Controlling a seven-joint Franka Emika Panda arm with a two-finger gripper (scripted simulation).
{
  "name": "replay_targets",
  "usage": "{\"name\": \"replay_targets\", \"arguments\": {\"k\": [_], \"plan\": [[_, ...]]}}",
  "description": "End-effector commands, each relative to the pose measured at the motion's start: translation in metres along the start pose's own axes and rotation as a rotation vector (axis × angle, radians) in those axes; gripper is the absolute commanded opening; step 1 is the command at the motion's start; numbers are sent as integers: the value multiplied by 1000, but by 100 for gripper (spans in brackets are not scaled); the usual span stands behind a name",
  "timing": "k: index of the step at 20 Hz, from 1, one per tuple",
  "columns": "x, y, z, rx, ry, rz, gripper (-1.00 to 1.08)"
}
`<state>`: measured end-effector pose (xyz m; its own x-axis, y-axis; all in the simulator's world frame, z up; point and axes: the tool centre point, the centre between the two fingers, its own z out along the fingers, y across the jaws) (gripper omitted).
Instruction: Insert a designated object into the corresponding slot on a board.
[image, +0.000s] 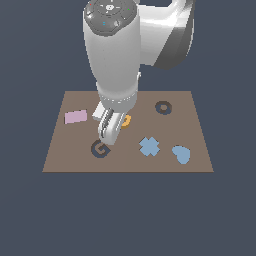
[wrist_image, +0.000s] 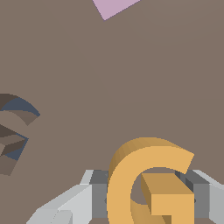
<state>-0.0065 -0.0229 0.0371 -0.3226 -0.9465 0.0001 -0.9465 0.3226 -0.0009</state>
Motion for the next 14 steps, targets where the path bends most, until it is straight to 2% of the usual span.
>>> {"name": "replay_targets", "arguments": {"k": [1,7,14], "plan": [[1,-20,-1,0,0,84,-100],[10,-60,-2,0,0,253,-100],[22,-90,-3,0,1,386,-100]]}}
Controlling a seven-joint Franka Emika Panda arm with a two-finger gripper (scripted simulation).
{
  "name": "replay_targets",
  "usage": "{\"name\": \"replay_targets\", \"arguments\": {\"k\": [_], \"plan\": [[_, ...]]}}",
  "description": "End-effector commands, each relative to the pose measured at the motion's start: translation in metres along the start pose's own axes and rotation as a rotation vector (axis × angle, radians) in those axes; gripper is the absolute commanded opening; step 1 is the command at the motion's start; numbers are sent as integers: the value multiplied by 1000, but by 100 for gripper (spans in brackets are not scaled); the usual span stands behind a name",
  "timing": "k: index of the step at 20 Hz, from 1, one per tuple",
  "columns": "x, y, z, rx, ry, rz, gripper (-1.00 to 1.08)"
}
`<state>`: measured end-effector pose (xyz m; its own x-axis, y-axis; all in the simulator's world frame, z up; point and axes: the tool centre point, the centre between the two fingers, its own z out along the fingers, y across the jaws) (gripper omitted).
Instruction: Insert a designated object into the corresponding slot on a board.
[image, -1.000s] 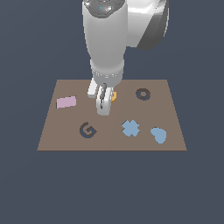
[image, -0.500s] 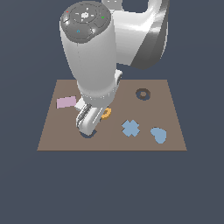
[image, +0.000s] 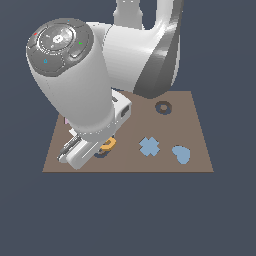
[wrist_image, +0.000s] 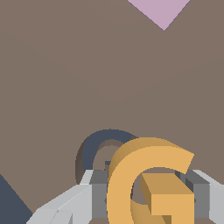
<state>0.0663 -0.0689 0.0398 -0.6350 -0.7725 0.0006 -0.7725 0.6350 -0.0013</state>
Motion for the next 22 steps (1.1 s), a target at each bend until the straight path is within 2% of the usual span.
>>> {"name": "replay_targets", "arguments": {"k": [1,8,19,20,22], "plan": [[1,-10,0,0,0,40,-100],[3,-24,-1,0,0,98,-100],[4,-25,9,-1,0,104,-100],[4,-25,9,-1,0,104,100],[4,-25,9,-1,0,104,100]]}}
